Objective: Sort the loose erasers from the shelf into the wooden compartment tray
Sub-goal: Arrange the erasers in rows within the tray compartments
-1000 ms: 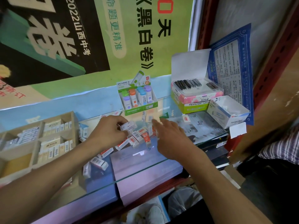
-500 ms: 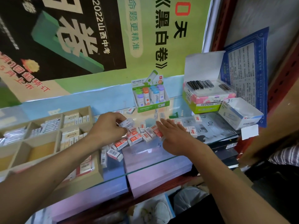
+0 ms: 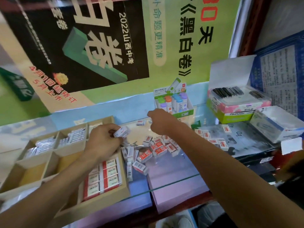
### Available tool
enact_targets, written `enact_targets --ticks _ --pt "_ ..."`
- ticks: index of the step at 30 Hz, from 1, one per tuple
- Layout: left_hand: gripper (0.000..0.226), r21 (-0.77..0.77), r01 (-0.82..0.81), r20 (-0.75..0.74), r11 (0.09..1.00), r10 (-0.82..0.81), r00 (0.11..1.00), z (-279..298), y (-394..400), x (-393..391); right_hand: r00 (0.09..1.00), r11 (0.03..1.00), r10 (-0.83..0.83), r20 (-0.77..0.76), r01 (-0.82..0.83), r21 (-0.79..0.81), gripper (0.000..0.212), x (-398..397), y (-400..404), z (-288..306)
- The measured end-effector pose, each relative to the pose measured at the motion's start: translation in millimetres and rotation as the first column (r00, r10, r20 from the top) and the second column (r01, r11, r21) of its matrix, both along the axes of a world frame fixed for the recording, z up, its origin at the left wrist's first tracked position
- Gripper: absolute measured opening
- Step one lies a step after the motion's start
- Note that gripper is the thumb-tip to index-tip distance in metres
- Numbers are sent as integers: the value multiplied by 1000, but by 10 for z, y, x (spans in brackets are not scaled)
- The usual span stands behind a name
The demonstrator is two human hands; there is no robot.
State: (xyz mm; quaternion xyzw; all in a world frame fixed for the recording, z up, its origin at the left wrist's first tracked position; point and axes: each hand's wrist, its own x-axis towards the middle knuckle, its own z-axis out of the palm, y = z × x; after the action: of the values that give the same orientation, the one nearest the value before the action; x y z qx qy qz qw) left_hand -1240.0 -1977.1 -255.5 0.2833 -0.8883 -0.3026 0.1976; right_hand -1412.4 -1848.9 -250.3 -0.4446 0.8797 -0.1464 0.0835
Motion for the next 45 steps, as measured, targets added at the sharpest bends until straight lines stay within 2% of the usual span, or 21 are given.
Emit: enact_targets --ticks 4,8,14,20,24,30,32,35,39,41,45 --pt "25 48 -9 -7 999 10 1000 -30 -80 82 989 988 94 -111 -79 130 41 -147 -300 -221" --pt "27 50 7 -26 999 -5 1000 -35 -122 153 975 986 69 -209 -35 164 14 -151 -343 -276" --pt "30 44 24 -28 999 -23 999 -14 -115 239 939 981 90 -332 -25 193 22 -118 -322 -265" --pt "26 85 49 -50 995 -45 998 -21 -102 287 980 997 75 -182 -76 2 18 -170 -538 -212" --pt "25 68 70 -37 995 -67 997 -20 -119 357 990 998 60 -129 -61 -1 25 -116 -573 -318" --pt "25 105 18 -2 994 -18 1000 -24 -113 525 982 984 178 -55 -178 3 29 -64 -408 -337" --pt "23 112 9 1 994 -9 1000 -25 -101 560 977 975 212 -26 -214 -55 31 19 -371 -270" --pt "23 127 -5 8 992 4 1000 -22 -97 589 941 948 305 149 -284 -147 36 294 -383 -209" --pt "22 130 -29 31 991 26 999 -11 -93 601 908 953 302 289 -284 -106 52 495 -385 -265" --pt "22 127 -40 46 991 35 998 -5 -92 610 912 960 279 300 -256 -114 46 483 -342 -237" --pt "22 127 -30 35 992 25 999 21 -78 647 964 973 229 135 -222 -64 44 408 -227 -219"
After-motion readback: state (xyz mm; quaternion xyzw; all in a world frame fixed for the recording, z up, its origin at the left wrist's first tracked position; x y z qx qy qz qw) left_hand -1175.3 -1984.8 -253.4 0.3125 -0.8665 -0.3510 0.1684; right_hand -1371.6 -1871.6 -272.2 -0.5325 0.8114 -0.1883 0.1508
